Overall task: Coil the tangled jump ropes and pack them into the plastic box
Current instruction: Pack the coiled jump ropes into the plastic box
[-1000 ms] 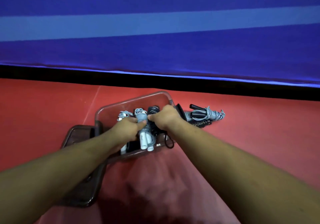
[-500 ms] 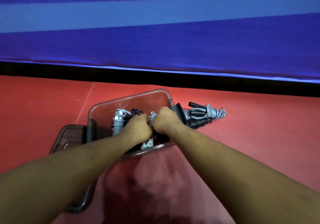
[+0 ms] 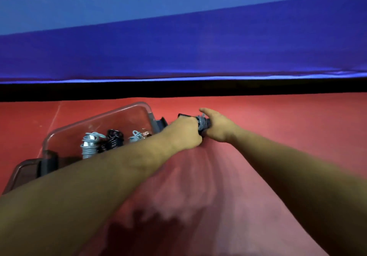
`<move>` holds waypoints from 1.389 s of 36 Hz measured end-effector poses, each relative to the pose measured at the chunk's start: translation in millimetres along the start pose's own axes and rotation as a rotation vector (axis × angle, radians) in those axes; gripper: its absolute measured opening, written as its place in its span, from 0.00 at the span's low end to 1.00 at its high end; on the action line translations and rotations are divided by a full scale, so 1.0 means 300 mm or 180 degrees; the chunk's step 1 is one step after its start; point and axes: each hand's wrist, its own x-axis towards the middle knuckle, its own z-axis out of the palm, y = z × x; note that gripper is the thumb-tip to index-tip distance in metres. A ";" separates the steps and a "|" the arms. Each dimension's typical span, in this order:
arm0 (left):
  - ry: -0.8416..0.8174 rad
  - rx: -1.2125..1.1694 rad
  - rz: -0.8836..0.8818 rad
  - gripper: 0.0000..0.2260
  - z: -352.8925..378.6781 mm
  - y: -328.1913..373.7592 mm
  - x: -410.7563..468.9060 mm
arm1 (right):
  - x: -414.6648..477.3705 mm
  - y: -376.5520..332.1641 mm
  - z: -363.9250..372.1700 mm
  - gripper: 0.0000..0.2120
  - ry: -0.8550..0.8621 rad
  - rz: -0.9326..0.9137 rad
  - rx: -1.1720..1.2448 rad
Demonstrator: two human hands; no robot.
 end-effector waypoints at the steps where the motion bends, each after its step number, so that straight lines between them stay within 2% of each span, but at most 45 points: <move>1: -0.0231 0.0239 -0.0165 0.12 0.028 0.013 0.021 | 0.017 0.007 0.006 0.37 -0.0152 -0.0030 -0.0103; 4: -0.0685 0.0668 -0.0811 0.21 0.136 0.009 0.103 | 0.046 0.049 0.011 0.37 -0.0125 -0.0031 -0.0628; 6: -0.0883 0.0822 -0.1116 0.28 0.183 0.007 0.136 | 0.047 0.073 0.022 0.29 0.0004 0.0059 -0.1163; 8: -0.0992 0.0781 -0.1363 0.34 0.213 0.014 0.161 | 0.040 0.102 0.044 0.19 -0.0084 0.0197 -0.1160; 10: -0.0953 0.0563 -0.1638 0.37 0.237 0.012 0.173 | 0.026 0.132 0.064 0.15 -0.0157 0.0408 -0.0673; 13: -0.0676 0.0437 -0.1740 0.41 0.254 -0.019 0.183 | -0.001 0.170 0.077 0.14 -0.0081 0.0746 0.0192; 20: -0.0576 0.1191 -0.1318 0.50 0.301 -0.024 0.152 | -0.093 0.236 0.150 0.07 0.0248 0.1378 0.1960; 23: -0.0645 0.1268 -0.1120 0.47 0.289 -0.039 0.132 | -0.139 0.246 0.174 0.07 0.0191 0.1459 0.2219; 26: -0.0854 0.0859 -0.1218 0.47 0.271 -0.055 0.138 | -0.174 0.248 0.204 0.05 0.0301 0.1449 0.2490; 31: -0.0724 0.0645 -0.1192 0.49 0.288 -0.053 0.115 | -0.198 0.212 0.240 0.07 0.0625 0.1920 0.3909; 33: -0.0785 0.0557 -0.1089 0.44 0.316 -0.047 0.091 | -0.208 0.196 0.254 0.10 0.0608 0.2080 0.4284; 36: -0.0875 0.0145 -0.0897 0.30 0.367 -0.025 0.042 | -0.242 0.191 0.264 0.12 0.0571 0.2210 0.4471; 41: -0.0977 -0.0627 -0.1204 0.32 0.399 -0.027 -0.010 | -0.302 0.218 0.278 0.13 0.0337 0.2016 0.4701; 44: -0.0843 -0.2136 -0.1451 0.28 0.398 -0.036 -0.032 | -0.331 0.212 0.253 0.08 0.0185 0.1782 0.5041; 46: -0.0843 -0.3172 -0.1465 0.30 0.353 -0.005 -0.072 | -0.354 0.201 0.201 0.11 0.0069 0.1497 0.5405; 48: -0.0832 -0.3769 -0.1216 0.25 0.289 0.022 -0.102 | -0.377 0.173 0.126 0.15 -0.0044 0.1057 0.5715; 50: -0.0701 -0.4090 -0.0968 0.18 0.205 0.041 -0.120 | -0.387 0.125 0.048 0.12 -0.0086 0.0671 0.5817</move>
